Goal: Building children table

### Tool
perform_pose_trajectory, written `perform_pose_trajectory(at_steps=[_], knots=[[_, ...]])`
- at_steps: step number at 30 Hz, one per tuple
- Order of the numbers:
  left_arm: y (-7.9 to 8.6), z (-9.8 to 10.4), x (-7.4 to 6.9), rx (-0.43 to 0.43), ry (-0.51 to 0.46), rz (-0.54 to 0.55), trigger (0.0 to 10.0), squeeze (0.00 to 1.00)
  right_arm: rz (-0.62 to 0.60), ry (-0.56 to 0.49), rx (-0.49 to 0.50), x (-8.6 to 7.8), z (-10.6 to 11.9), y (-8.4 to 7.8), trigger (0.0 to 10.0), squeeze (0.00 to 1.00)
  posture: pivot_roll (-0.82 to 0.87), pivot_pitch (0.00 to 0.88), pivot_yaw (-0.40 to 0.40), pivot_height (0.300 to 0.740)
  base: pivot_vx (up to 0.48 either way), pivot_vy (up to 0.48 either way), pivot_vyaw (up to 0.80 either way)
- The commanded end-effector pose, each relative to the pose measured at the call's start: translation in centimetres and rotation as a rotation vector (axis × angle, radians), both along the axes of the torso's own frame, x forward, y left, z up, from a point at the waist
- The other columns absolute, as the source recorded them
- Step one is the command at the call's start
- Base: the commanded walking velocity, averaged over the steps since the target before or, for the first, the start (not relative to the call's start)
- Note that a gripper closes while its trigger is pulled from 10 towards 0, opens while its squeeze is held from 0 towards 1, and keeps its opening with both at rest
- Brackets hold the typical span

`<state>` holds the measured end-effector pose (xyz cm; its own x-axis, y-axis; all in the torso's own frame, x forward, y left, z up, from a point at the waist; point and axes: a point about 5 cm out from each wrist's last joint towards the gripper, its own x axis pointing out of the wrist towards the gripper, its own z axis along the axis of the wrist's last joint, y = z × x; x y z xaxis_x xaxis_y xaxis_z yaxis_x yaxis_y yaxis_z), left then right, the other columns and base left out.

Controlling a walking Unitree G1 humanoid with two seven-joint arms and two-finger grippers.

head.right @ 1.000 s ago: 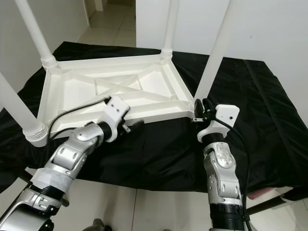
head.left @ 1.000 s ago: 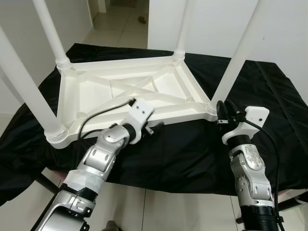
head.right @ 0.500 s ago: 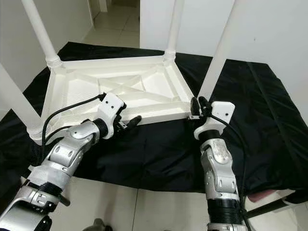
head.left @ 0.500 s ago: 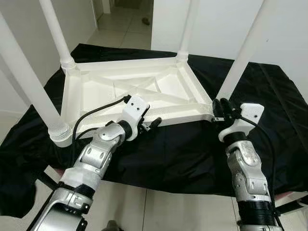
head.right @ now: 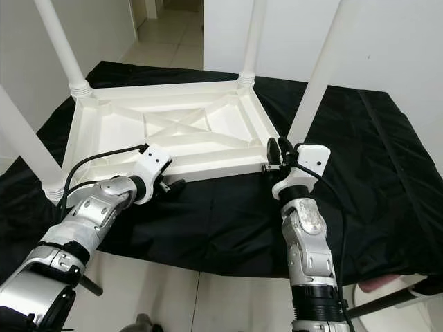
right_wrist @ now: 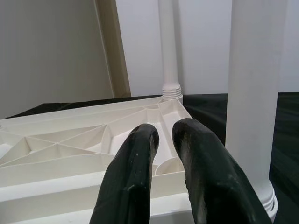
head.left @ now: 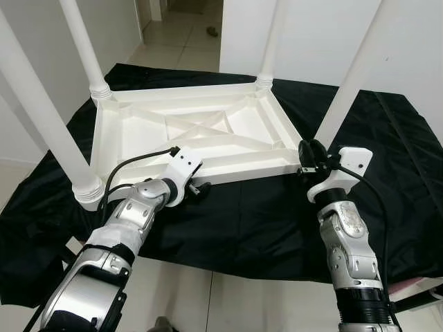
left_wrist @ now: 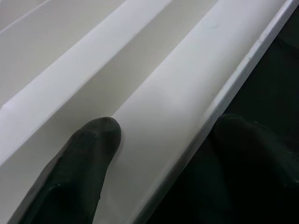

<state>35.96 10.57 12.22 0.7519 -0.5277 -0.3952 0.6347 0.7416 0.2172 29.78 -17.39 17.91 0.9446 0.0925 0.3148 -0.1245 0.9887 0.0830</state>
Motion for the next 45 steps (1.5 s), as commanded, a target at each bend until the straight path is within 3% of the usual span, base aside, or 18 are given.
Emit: perform_pose_trajectory(at_steps=[1,6,7,8,9,11,12,13,14,25,27,29,30,33,34,38,45], knots=[[1.1,-0.4,0.6,0.042,-0.006,0.138,10.0,0.0,-0.011,-0.009,-0.004,-0.1,0.1,-0.1,10.0,0.0,-0.01,0.008,0.018,0.74,0.0,0.0,0.0],[1.2,-0.5,0.9,0.044,0.009,0.154,10.0,0.0,-0.018,-0.008,-0.002,-0.2,0.1,-0.2,10.0,0.0,-0.02,0.009,0.026,0.74,0.0,0.0,0.0],[1.1,-0.5,0.9,0.037,0.014,0.151,9.3,0.0,-0.021,-0.008,-0.001,-0.2,0.1,-0.2,10.0,0.0,-0.02,0.009,0.026,0.74,0.0,0.0,0.0],[1.0,-0.5,1.0,0.029,0.02,0.149,7.1,0.0,-0.024,-0.008,0.0,-0.3,0.1,-0.2,10.0,0.0,-0.02,0.009,0.026,0.74,0.0,0.0,0.0],[0.9,-0.6,1.0,0.023,0.025,0.145,6.1,0.0,-0.026,-0.009,0.001,-0.3,0.1,-0.2,10.0,0.0,-0.02,0.012,0.028,0.74,0.0,0.0,0.0],[0.9,-0.6,1.1,0.019,0.029,0.144,6.1,0.0,-0.026,-0.009,0.001,-0.3,0.1,-0.2,10.0,0.0,-0.02,0.012,0.028,0.74,0.0,0.0,0.0],[0.5,-0.6,1.0,0.009,0.024,0.138,1.6,0.0,-0.029,-0.01,0.0,-0.3,0.1,-0.3,10.0,0.0,-0.03,0.011,0.027,0.74,0.0,0.0,0.0],[0.2,-0.5,1.0,0.003,0.02,0.134,1.6,0.0,-0.032,-0.011,-0.002,-0.3,0.2,-0.3,10.0,0.0,-0.03,0.011,0.027,0.74,0.0,0.0,0.0],[-0.3,-0.5,0.9,-0.01,0.017,0.126,0.0,0.0,-0.034,-0.012,-0.003,-0.3,0.2,-0.4,10.0,0.0,-0.03,0.01,0.025,0.74,0.0,0.0,0.0],[-3.2,-0.2,0.4,-0.082,0.007,0.104,0.0,0.0,-0.033,-0.016,-0.006,-0.1,0.4,-0.4,10.0,0.0,-0.02,0.015,0.014,0.74,0.0,0.0,0.0],[-5.1,0.3,0.0,-0.118,-0.003,0.081,0.0,0.0,-0.022,-0.016,-0.003,0.0,0.5,0.0,10.0,0.0,-0.02,0.018,0.008,0.74,0.0,0.0,0.0],[-5.1,0.3,0.0,-0.118,-0.003,0.081,0.0,0.0,-0.022,-0.016,-0.003,0.0,0.5,0.0,10.0,0.0,-0.02,0.018,0.008,0.74,0.0,0.0,0.0],[-6.9,0.8,-0.5,-0.151,-0.016,0.037,0.0,0.0,-0.013,-0.013,-0.001,0.2,0.5,0.2,10.0,0.0,-0.01,0.02,0.004,0.74,0.0,0.0,0.0],[-7.4,0.9,-0.7,-0.16,-0.022,0.021,0.0,0.0,-0.011,-0.012,-0.001,0.2,0.5,0.3,10.0,0.0,-0.01,0.02,0.004,0.74,0.0,0.0,0.0],[-7.9,1.0,-1.0,-0.171,-0.038,-0.007,10.0,0.0,-0.009,-0.012,0.0,0.2,0.5,0.4,10.0,0.0,-0.01,0.021,0.003,0.74,0.0,0.0,0.0],[-8.6,1.7,-1.6,-0.225,-0.089,-0.072,10.0,0.0,-0.006,-0.011,0.002,0.2,0.5,0.5,10.0,0.0,0.0,0.026,0.003,0.74,0.0,0.0,0.0],[-8.2,2.6,-2.1,-0.269,-0.149,-0.117,10.0,0.0,0.003,-0.01,0.008,0.2,0.4,0.8,10.0,0.0,0.01,0.031,0.0,0.74,0.0,0.0,0.0]])
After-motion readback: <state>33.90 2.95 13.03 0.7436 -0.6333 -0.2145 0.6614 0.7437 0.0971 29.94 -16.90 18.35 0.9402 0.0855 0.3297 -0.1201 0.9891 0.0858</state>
